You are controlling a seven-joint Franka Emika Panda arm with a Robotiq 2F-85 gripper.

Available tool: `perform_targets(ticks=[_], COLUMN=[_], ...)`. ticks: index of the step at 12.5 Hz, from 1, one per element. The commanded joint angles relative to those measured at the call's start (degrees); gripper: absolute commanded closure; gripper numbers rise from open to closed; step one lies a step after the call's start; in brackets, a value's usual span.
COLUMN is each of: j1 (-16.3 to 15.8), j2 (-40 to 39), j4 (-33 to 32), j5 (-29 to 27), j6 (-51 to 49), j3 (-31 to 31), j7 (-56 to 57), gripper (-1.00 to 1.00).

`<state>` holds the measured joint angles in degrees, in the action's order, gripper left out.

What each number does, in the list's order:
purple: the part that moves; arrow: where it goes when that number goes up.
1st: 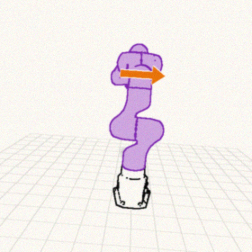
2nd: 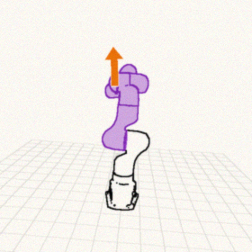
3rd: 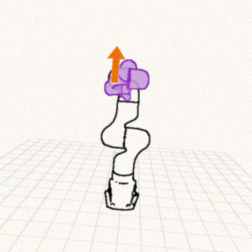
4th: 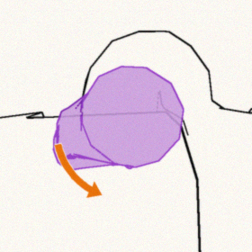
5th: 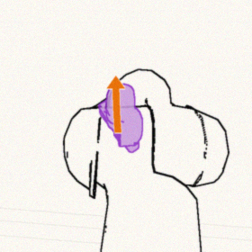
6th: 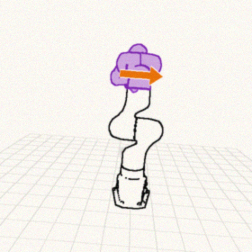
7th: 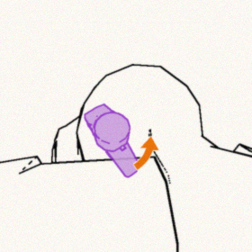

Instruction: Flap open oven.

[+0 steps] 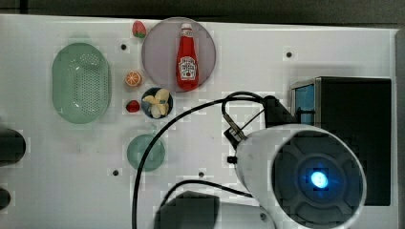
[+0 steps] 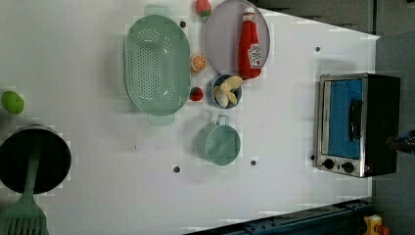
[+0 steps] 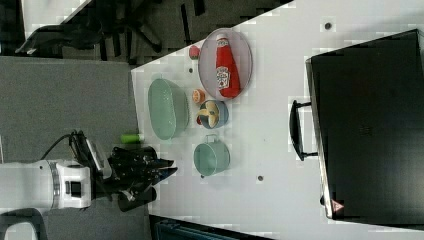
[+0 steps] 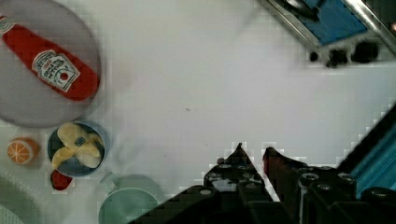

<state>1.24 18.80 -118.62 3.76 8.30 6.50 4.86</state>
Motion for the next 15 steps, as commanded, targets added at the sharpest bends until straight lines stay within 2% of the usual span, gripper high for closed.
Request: perform_targets(ticks=[1,5,8,11,15], j1=[2.1,3.3,3.5,3.6,3.7], j2=[0.4,-3.6,-9.0,-14.9,-21.5], j4=[-1.7,-3.0,-3.1,-3.4,-5.1], j5=[0.5,0.6,0.7,0.7,0.7], j6=[2.8,10.2,16.5,23.0,30.3], j3=[3.5,9.8,14.2,17.1,18.3], j7=[20.2,44.7,56.7,61.1,61.4], gripper=[0.65,0.65,0.65,0.65,0.65])
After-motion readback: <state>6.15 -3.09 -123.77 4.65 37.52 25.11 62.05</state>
